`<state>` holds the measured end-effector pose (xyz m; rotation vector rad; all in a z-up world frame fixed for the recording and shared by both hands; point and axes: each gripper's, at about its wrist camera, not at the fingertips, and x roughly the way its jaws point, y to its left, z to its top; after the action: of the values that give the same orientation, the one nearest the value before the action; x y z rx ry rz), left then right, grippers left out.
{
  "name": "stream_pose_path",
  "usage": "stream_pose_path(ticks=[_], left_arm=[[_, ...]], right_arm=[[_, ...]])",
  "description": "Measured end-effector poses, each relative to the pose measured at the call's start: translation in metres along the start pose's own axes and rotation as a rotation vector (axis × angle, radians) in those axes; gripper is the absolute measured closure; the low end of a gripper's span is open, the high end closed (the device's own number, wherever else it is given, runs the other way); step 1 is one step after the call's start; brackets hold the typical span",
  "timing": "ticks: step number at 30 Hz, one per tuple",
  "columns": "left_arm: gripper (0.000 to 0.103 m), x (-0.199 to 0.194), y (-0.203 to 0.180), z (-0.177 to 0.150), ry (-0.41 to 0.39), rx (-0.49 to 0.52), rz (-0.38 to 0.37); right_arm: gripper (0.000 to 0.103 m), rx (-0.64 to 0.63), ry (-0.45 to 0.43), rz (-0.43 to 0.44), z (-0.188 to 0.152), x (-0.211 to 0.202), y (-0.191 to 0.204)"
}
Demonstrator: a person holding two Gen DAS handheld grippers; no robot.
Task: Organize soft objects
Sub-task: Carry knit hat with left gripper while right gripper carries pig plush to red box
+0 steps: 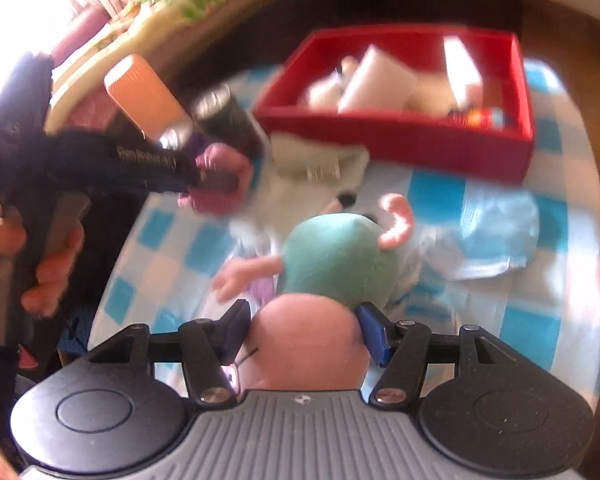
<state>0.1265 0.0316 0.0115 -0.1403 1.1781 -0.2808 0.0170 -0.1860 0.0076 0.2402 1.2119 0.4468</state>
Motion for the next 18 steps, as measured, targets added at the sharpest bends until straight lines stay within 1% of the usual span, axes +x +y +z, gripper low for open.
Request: stream_pose_path(ticks=[1, 2, 3, 5, 8, 11, 14, 16, 17, 18], left_arm=[[0.071, 0.002, -0.001, -0.002, 0.009, 0.011, 0.006], [0.071, 0.004, -0.002, -0.004, 0.017, 0.019, 0.01], [0.071, 0.005, -0.001, -0.006, 0.023, 0.021, 0.009], [0.071, 0.006, -0.001, -0.006, 0.024, 0.02, 0.013], [0.069, 0.008, -0.001, -0.004, 0.026, 0.015, 0.003], [0.069, 0.011, -0.005, -0.004, 0.039, 0.031, 0.003], [0.069, 0.012, -0.007, -0.006, 0.042, 0.049, 0.005], [0.068, 0.014, -0.006, -0.007, 0.05, 0.052, 0.01], [0.068, 0.014, -0.005, -0.007, 0.053, 0.05, 0.011], [0.068, 0.014, -0.004, -0.007, 0.057, 0.049, 0.011]], right_arm=[[0.065, 0.009, 0.03, -0.001, -0.003, 0.005, -0.004], [0.061, 0.023, 0.039, -0.018, -0.005, 0.009, -0.008], [0.053, 0.045, 0.032, -0.035, -0.007, 0.011, -0.011], [0.044, 0.068, 0.04, -0.046, -0.005, 0.015, -0.013], [0.041, 0.056, 0.048, -0.044, -0.001, 0.024, -0.004], [0.04, 0.008, 0.091, -0.038, -0.003, 0.035, 0.011], [0.04, -0.064, 0.061, -0.058, -0.004, 0.035, 0.021], [0.05, -0.093, 0.051, -0.085, -0.005, 0.038, 0.023], [0.056, -0.091, 0.053, -0.092, -0.005, 0.04, 0.022], [0.058, -0.077, 0.053, -0.082, -0.005, 0.04, 0.018]])
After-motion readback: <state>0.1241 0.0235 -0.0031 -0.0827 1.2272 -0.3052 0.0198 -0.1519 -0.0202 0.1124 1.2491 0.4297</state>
